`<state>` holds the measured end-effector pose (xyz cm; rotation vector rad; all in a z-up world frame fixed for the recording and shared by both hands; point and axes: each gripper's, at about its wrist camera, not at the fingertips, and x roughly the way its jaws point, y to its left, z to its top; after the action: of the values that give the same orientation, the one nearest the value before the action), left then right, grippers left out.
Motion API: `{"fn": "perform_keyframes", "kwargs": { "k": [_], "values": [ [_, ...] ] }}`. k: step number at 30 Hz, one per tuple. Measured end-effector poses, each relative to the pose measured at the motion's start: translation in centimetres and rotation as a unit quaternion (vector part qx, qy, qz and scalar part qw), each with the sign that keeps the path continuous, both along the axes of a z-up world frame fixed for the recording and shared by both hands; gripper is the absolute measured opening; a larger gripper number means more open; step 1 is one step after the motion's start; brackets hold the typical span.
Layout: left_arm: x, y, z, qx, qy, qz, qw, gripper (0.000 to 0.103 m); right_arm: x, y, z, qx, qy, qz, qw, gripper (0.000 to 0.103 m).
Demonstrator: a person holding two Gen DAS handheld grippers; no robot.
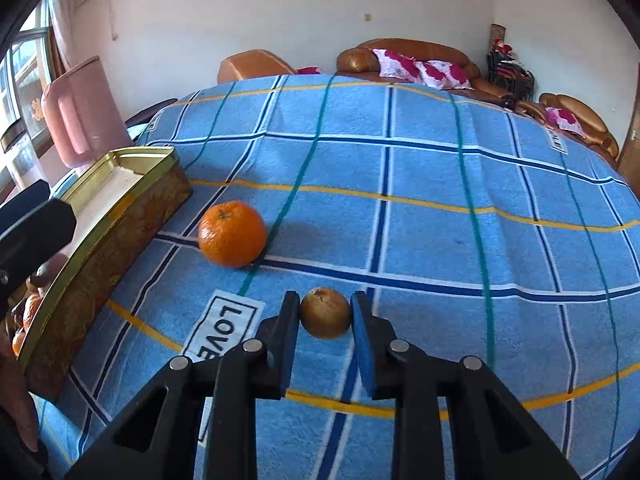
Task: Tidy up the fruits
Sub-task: 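Move both tools back over the remaining fruit on the tablecloth, then grasp a small yellow fruit with the right tool while the left tool grasps a mandarin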
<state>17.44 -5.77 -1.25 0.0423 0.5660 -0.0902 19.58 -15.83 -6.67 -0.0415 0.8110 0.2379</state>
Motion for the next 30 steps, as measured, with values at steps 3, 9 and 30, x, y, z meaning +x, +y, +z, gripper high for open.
{"fn": "perform_keyframes", "kwargs": {
  "k": [3,9,30],
  "values": [
    [1.7,-1.4,-1.2,0.005,0.022,-0.006,0.9997,0.099,0.1,-1.9,0.4,0.006,-0.012,-0.03,0.999,0.028],
    [4.4,-3.9,-3.6,0.02,0.069,-0.033,0.9969,0.09,0.1,-3.1,0.6,0.033,-0.012,-0.026,0.999,0.028],
    [8.8,-4.7,-6.3,-0.009,0.155,-0.073,0.9851,0.051,-0.1,-2.6,0.9,0.02,-0.024,-0.014,0.999,0.028]
  ]
}}
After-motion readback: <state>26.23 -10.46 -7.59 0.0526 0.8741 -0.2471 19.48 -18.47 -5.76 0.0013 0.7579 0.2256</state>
